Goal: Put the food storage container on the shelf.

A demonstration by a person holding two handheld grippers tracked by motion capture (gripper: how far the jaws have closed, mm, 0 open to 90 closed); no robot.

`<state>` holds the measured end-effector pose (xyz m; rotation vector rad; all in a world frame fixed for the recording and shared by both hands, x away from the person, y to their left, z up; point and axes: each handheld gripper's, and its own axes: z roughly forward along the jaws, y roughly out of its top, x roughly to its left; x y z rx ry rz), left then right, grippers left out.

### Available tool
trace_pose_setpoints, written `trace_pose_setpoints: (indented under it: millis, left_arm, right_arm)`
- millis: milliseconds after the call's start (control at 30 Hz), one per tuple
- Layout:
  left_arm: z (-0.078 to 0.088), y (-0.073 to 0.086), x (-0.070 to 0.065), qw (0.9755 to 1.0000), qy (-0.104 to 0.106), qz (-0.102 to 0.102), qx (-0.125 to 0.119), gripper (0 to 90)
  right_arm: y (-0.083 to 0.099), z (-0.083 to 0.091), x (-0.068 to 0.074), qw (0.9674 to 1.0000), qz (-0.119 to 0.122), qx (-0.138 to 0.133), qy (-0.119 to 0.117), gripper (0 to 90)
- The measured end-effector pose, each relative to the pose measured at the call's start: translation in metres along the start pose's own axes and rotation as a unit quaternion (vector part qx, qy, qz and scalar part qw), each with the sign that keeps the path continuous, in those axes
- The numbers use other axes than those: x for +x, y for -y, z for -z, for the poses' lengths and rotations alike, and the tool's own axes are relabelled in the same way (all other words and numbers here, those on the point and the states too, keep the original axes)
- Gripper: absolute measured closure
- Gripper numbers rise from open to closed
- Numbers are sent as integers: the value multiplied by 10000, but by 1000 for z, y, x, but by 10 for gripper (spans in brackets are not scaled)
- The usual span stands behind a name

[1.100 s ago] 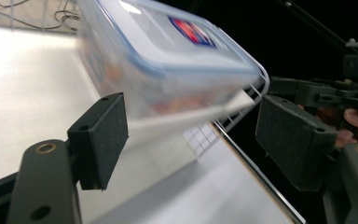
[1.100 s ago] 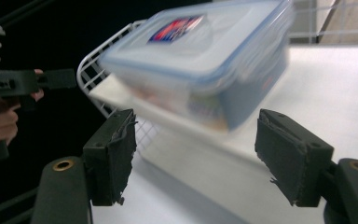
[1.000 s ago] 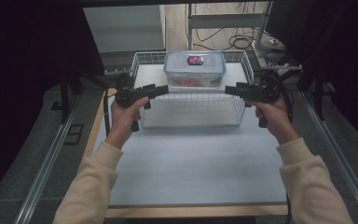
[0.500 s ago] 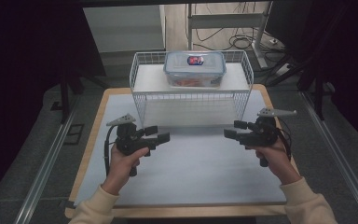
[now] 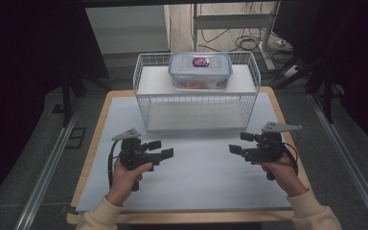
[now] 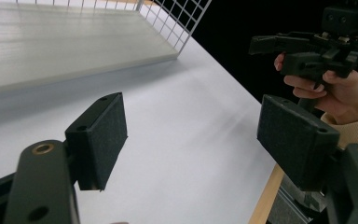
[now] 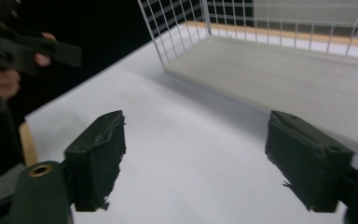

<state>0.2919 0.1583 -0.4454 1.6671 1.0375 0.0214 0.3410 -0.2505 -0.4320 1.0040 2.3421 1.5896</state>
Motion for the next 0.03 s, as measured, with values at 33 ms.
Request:
trace_pose_setpoints:
  millis: [33]
  left_arm:
    - [-1,2,2,10000,-51,23,30,232]
  right_arm:
    - [4,-1,-1,10000,-8,66,48,172]
